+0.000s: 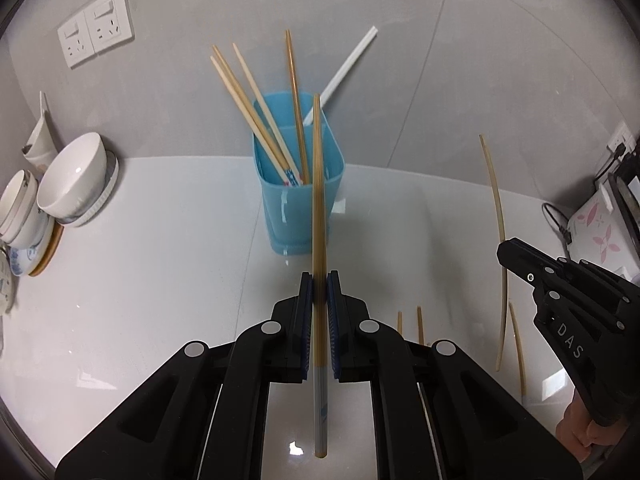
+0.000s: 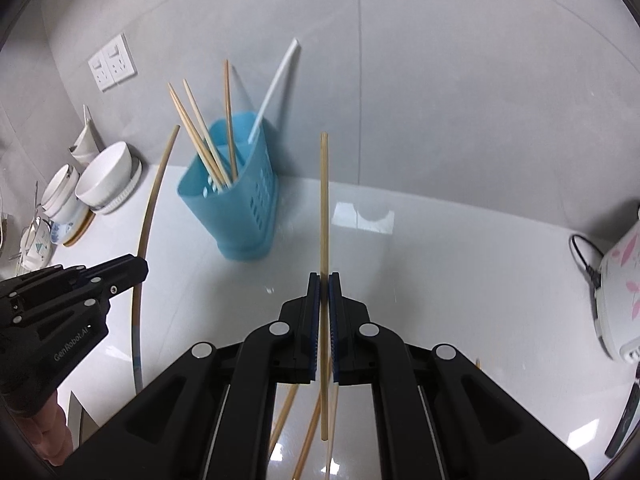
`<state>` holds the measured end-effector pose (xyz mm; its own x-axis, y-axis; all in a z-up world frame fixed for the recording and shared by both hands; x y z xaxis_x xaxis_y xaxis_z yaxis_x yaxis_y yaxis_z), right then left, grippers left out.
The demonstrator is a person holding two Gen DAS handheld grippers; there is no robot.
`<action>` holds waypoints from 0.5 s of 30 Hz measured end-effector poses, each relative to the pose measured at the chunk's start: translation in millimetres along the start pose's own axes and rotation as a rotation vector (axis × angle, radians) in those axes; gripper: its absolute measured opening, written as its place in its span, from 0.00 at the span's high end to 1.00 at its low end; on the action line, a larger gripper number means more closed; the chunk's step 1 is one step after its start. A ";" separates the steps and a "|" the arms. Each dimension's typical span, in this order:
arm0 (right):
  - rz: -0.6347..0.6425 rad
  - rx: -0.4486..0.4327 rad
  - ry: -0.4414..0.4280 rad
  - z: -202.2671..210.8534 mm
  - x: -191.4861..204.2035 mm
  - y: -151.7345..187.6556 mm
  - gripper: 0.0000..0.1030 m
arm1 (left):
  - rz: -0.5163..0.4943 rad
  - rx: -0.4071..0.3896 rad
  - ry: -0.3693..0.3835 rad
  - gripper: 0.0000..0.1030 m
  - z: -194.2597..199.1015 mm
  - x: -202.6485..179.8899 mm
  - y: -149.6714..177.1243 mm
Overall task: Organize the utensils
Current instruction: 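Lift both held chopsticks and carry them to the blue utensil holder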
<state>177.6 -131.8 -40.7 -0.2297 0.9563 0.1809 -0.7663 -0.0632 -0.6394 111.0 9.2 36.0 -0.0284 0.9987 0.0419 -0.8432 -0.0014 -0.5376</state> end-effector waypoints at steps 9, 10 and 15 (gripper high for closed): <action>0.039 -0.055 -0.028 6.6 21.2 -31.3 0.97 | 0.013 -0.059 -0.014 0.93 10.2 12.4 -29.5; 0.039 -0.062 -0.032 7.1 23.6 -35.9 0.97 | 0.015 -0.064 -0.017 0.93 11.1 14.6 -33.8; 0.050 -0.095 -0.049 9.1 34.3 -55.7 0.97 | 0.026 -0.101 -0.024 0.93 14.8 24.0 -53.9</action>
Point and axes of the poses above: each gripper's, at about its wrist camera, not at the fingertips, and z roughly against the way its jaws point, x to its left, y to its underside, the point moved 6 cm from there along -z, roughly the way its jaws point, and after that the axes turned 12 degrees about -z, right-handed, at the moved point
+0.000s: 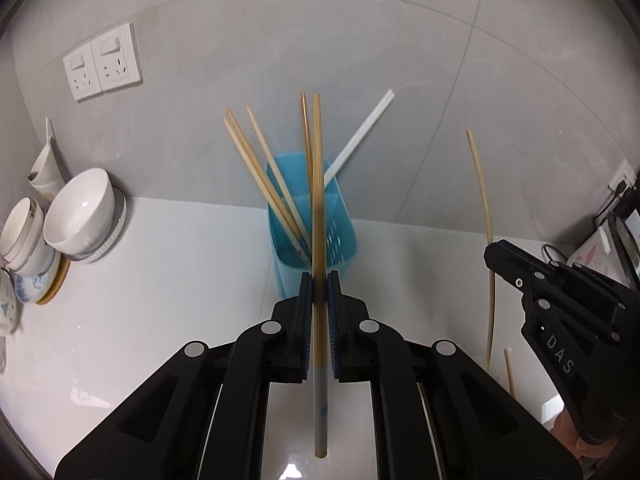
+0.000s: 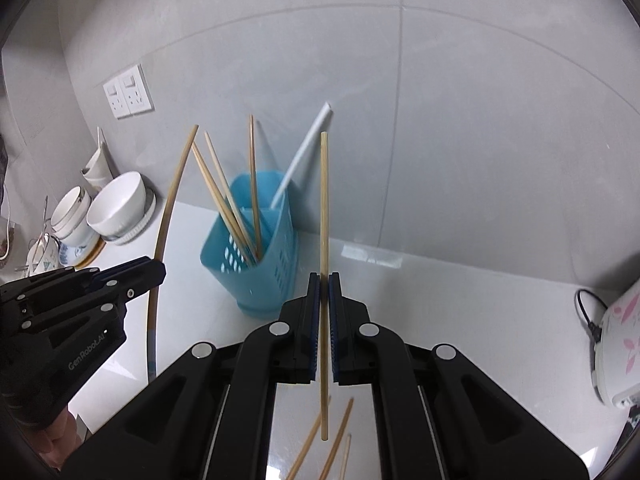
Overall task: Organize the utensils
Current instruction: 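Lift both held chopsticks and carry them to the blue utensil holder, then open the left tool to drop its chopstick in the holder while the right tool releases its chopstick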
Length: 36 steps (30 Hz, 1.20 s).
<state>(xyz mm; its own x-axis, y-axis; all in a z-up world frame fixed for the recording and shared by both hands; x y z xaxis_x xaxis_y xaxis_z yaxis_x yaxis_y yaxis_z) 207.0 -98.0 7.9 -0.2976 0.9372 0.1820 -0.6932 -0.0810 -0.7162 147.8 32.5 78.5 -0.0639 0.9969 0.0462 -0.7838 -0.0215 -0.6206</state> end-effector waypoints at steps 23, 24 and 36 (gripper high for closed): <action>-0.062 -0.091 -0.109 -26.5 9.0 -64.5 0.97 | 0.141 -0.339 0.015 0.93 -23.5 45.2 -86.9; -0.066 -0.092 -0.113 -28.9 8.0 -65.2 0.97 | 0.148 -0.351 0.017 0.93 -26.2 45.8 -87.6; -0.068 -0.062 -0.144 -51.2 10.1 -61.1 0.97 | 0.147 -0.364 0.003 0.93 -62.3 42.8 -77.9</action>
Point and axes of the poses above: each gripper's, at about its wrist camera, not at the fingertips, and z roughly against the way its jaws point, x to its left, y to its underside, the point moved 6 cm from there along -z, roughly the way its jaws point, and after that the axes turned 12 degrees about -z, right-handed, at the moved point
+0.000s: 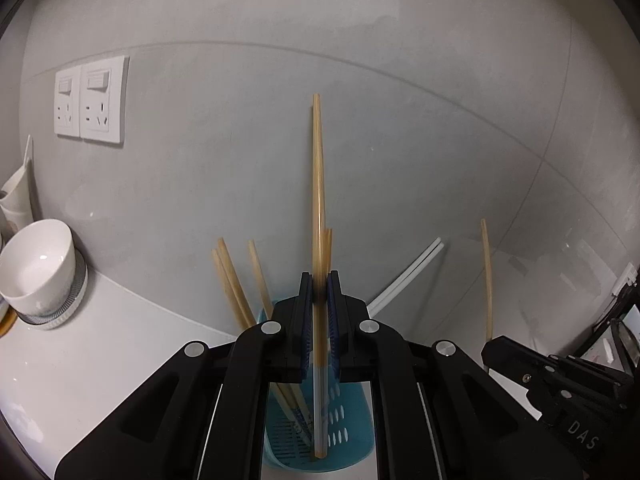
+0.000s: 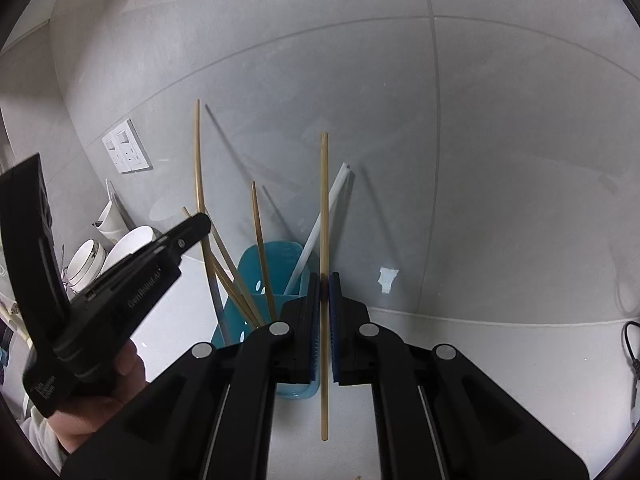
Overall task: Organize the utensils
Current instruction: 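Open the left tool to drop its chopstick in the holder while the right tool releases its chopstick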
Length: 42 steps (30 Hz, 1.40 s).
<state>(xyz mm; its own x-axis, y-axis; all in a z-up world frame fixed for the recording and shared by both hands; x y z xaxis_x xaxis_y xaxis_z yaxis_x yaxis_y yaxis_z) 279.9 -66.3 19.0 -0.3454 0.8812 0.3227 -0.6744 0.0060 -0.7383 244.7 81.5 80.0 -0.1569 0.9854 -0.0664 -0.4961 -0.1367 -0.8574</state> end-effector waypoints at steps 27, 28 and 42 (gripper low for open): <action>0.000 -0.026 -0.150 -7.3 32.5 -7.9 0.96 | -0.077 0.179 -0.069 0.12 32.9 33.9 28.6; -0.007 -0.028 -0.161 -8.9 33.6 -8.2 0.96 | -0.078 0.184 -0.070 0.11 33.3 36.5 29.9; -0.008 -0.083 -0.197 -38.6 52.4 4.4 0.96 | -0.054 0.244 -0.120 0.06 29.7 66.2 47.7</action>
Point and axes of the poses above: each gripper's, at about its wrist camera, not at the fingertips, and z roughly against the way its jaws point, x to its left, y to its underside, the point moved 6 cm from there along -z, roughly the way its jaws point, and after that the axes turned 12 degrees about -z, right-handed, at the moved point
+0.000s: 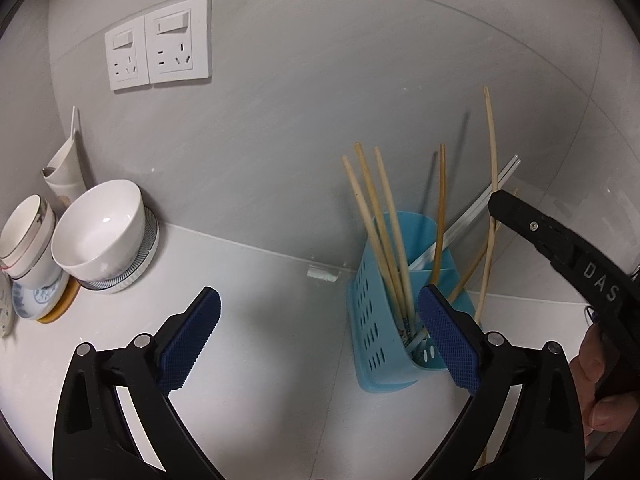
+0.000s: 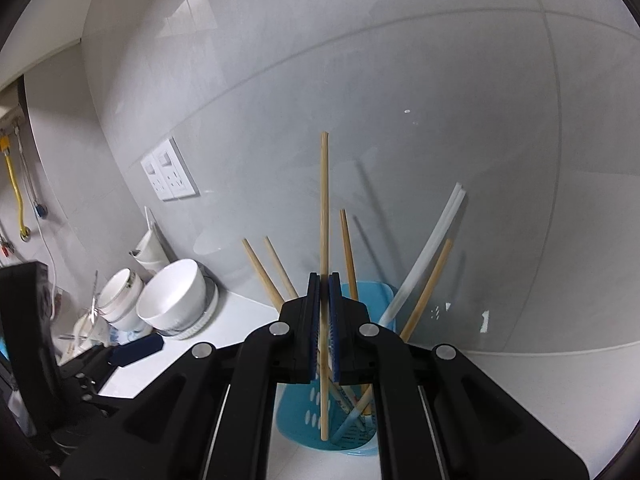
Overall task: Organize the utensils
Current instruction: 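Open the left tool to drop its chopstick in the holder while the right tool releases its chopstick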
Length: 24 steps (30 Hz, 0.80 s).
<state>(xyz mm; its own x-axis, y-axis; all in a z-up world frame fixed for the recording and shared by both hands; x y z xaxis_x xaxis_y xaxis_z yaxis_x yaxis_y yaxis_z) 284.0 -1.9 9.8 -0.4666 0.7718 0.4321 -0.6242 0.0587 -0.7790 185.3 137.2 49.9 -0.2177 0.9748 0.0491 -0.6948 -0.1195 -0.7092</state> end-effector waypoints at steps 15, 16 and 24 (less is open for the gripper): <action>0.037 0.054 0.063 -16.5 -4.7 26.3 0.94 | 0.034 0.031 -0.008 0.06 -4.3 10.2 10.2; 0.040 0.055 0.068 -15.1 -3.9 25.6 0.93 | 0.034 0.029 -0.007 0.06 -3.6 10.2 9.8; 0.055 0.064 0.130 19.0 -10.2 25.3 0.50 | 0.019 0.019 0.015 0.06 13.2 2.2 10.5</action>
<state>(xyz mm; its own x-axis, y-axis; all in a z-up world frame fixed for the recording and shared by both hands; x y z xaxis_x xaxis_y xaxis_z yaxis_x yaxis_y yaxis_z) 261.1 -20.2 -5.7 -0.4184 0.8484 0.3242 -0.6406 -0.0226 -0.7675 168.5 135.6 51.8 -0.2203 0.9751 0.0253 -0.7036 -0.1409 -0.6965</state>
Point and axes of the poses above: each gripper's, at about its wrist camera, not at the fingertips, and z roughly against the way its jaws point, x to its left, y to its underside, the point moved 6 cm from there along -z, roughly the way its jaws point, and after that the axes turned 12 degrees about -z, right-handed, at the moved point
